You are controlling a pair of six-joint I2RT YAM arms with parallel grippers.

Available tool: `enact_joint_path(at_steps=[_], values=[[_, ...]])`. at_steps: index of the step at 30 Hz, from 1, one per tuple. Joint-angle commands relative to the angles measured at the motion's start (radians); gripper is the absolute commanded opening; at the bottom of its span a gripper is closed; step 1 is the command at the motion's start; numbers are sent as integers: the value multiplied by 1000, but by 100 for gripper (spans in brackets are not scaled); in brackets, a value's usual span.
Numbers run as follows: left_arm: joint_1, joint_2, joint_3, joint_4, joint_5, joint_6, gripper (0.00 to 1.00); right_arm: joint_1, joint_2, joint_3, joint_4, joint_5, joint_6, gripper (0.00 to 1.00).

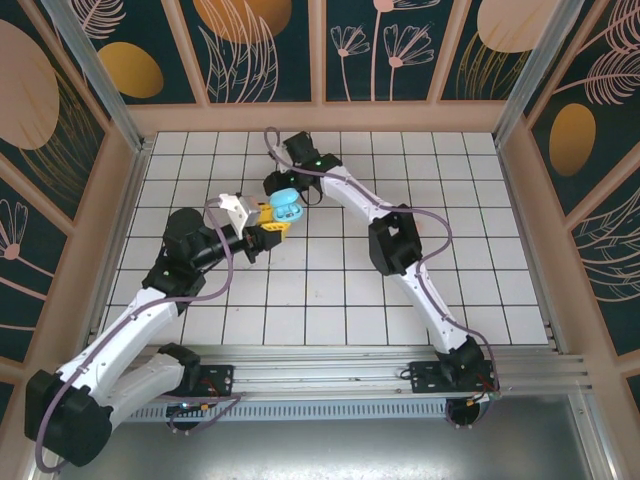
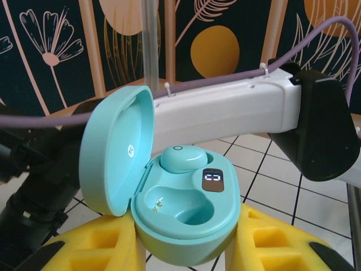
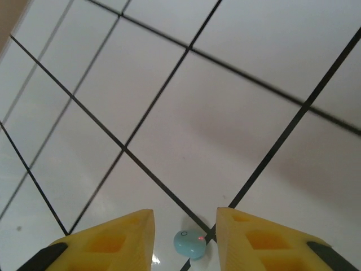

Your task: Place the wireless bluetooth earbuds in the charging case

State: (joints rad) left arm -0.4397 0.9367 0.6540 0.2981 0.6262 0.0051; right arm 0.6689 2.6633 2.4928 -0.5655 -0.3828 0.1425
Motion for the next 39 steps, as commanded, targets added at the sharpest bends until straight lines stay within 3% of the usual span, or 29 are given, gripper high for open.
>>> enact_joint_path(at_steps=[1, 6, 18, 29, 39], values=[[-3, -24, -8, -24, -13, -20, 21, 30, 23, -5, 78, 36, -18, 36], [-4, -13, -2, -21, -4, -27, 21, 45, 63, 26, 112, 61, -12, 37], [-3, 31, 21, -33, 18, 6, 21, 69, 72, -4, 8, 121, -81, 38], [-2, 25, 12, -41, 19, 31, 21, 81, 45, -46, -97, 165, -123, 27], [-3, -16, -18, -42, 7, 30, 21, 90, 18, -95, -141, 197, -127, 27]])
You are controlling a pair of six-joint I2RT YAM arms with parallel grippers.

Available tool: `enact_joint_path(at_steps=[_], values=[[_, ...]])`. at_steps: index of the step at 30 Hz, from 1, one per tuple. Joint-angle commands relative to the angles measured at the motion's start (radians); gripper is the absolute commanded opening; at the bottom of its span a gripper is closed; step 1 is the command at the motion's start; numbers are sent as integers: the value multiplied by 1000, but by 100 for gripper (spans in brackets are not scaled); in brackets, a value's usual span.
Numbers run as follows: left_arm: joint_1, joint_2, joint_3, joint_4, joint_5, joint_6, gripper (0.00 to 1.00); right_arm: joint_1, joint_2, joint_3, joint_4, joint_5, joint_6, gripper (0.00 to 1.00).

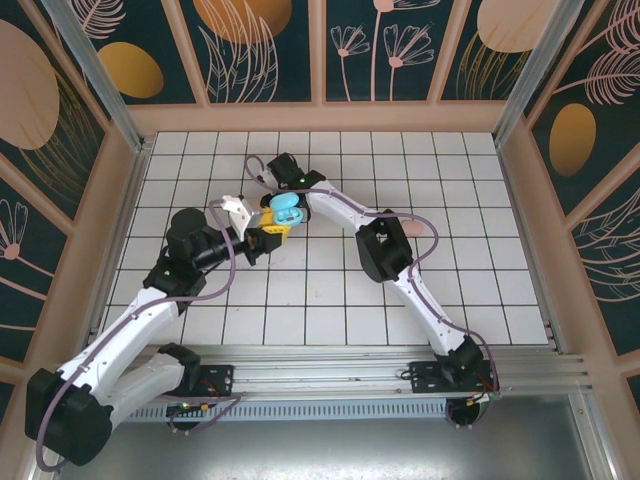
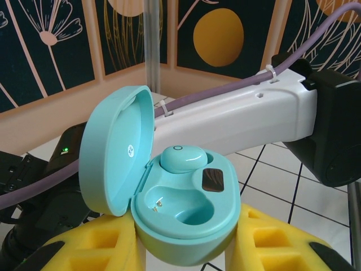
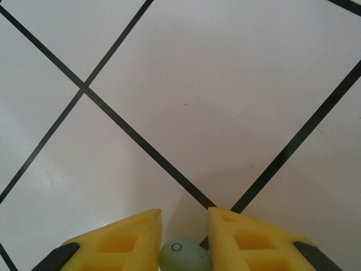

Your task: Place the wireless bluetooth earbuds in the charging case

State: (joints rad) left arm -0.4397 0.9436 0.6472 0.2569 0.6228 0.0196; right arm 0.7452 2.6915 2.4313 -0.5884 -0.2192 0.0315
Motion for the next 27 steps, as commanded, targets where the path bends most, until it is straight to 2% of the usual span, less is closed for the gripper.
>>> enact_joint_path(at_steps=[1, 6, 9, 19, 27], values=[[-3, -26, -12, -1, 8, 15, 21, 13, -11, -34, -127, 37, -18, 27], [-3, -35, -13, -5, 5, 16, 21, 13, -41, -73, -148, 75, 1, 22], [-4, -42, -12, -8, -6, 19, 21, -5, -98, -164, -117, 76, 49, 20], [-3, -32, 8, -6, -13, 28, 21, -154, -390, -662, 114, -30, 230, 19], [-4, 15, 35, 20, 2, 29, 21, -281, -660, -1073, 234, 9, 395, 16]])
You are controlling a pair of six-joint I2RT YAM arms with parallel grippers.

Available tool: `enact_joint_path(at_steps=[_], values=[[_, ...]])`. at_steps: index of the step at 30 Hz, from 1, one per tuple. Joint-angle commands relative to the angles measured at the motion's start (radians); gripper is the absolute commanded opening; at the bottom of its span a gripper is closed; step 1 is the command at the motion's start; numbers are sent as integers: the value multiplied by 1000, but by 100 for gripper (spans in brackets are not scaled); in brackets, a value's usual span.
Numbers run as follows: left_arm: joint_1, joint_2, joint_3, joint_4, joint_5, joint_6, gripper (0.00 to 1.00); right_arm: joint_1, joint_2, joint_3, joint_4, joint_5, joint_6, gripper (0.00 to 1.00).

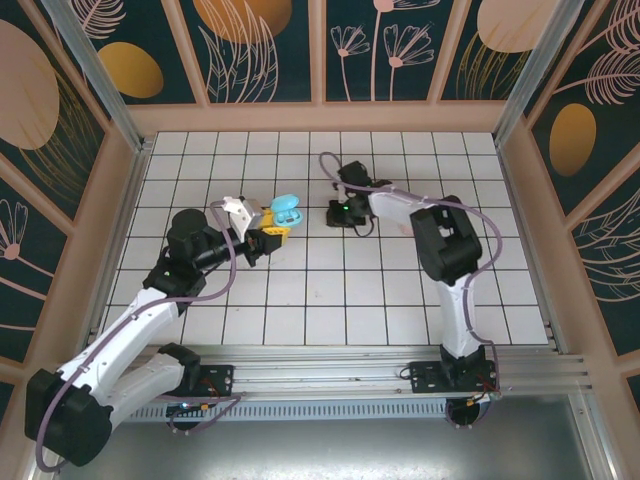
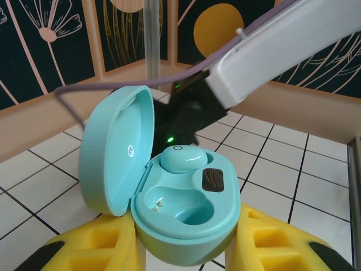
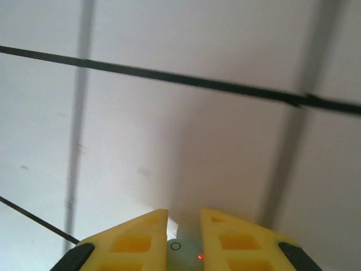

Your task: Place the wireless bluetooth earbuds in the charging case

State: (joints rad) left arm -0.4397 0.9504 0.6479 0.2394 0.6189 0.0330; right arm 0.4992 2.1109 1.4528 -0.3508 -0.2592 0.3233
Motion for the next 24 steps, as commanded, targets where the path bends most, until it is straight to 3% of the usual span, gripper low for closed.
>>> enact_joint_path(at_steps=[1, 8, 14, 19, 24], values=[[-3, 11, 35, 40, 4, 16, 21, -50, -112, -139, 6, 53, 136, 15], [-4, 40, 48, 56, 8, 22, 21, -90, -277, -336, 101, 28, 334, 24], [-3, 60, 68, 59, 5, 31, 21, -109, -337, -360, 103, -16, 384, 34], [-3, 73, 79, 60, 4, 40, 21, -165, -392, -383, 84, -81, 345, 35], [-2, 78, 79, 63, 1, 42, 21, -188, -370, -332, 17, -133, 133, 32]])
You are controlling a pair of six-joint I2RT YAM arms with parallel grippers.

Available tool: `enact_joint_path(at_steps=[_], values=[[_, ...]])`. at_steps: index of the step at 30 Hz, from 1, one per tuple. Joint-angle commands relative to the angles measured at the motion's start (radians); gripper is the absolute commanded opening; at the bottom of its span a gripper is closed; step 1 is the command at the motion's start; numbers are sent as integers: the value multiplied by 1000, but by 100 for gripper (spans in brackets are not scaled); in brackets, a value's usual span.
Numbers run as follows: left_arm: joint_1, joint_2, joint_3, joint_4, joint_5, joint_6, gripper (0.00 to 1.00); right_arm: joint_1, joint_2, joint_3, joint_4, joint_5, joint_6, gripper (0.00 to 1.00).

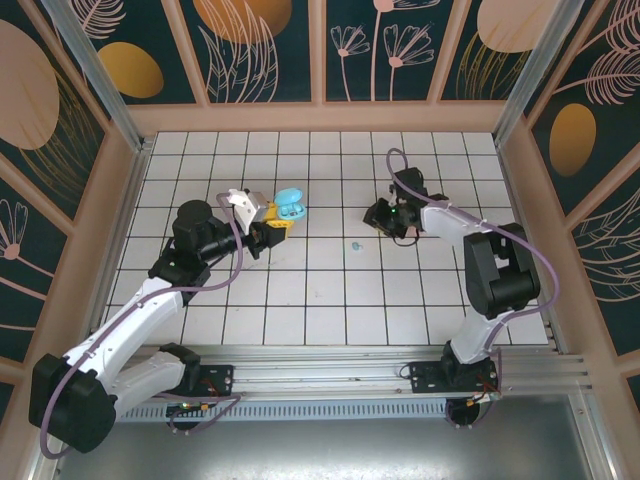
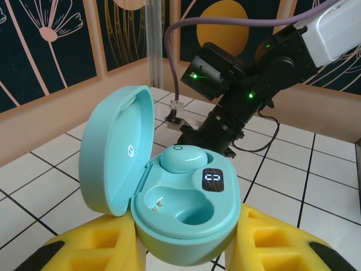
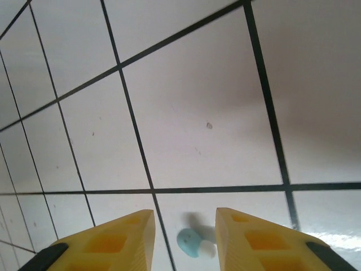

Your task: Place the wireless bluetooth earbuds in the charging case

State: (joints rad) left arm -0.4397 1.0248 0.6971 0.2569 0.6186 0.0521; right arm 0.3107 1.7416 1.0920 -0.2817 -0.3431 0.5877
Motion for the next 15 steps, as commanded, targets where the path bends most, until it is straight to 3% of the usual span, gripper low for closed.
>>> enact_joint_path(at_steps=[1, 6, 10, 15], values=[[-3, 4, 29, 47, 2, 23, 21, 5, 12, 52, -74, -53, -187, 31], [-4, 6, 28, 49, 2, 18, 21, 108, 61, 171, -225, 134, -384, 30], [-2, 3, 28, 42, -6, 22, 21, 211, 105, 247, -298, 267, -405, 29], [-4, -2, 21, 39, 1, 20, 21, 285, 166, 290, -344, 337, -430, 28]])
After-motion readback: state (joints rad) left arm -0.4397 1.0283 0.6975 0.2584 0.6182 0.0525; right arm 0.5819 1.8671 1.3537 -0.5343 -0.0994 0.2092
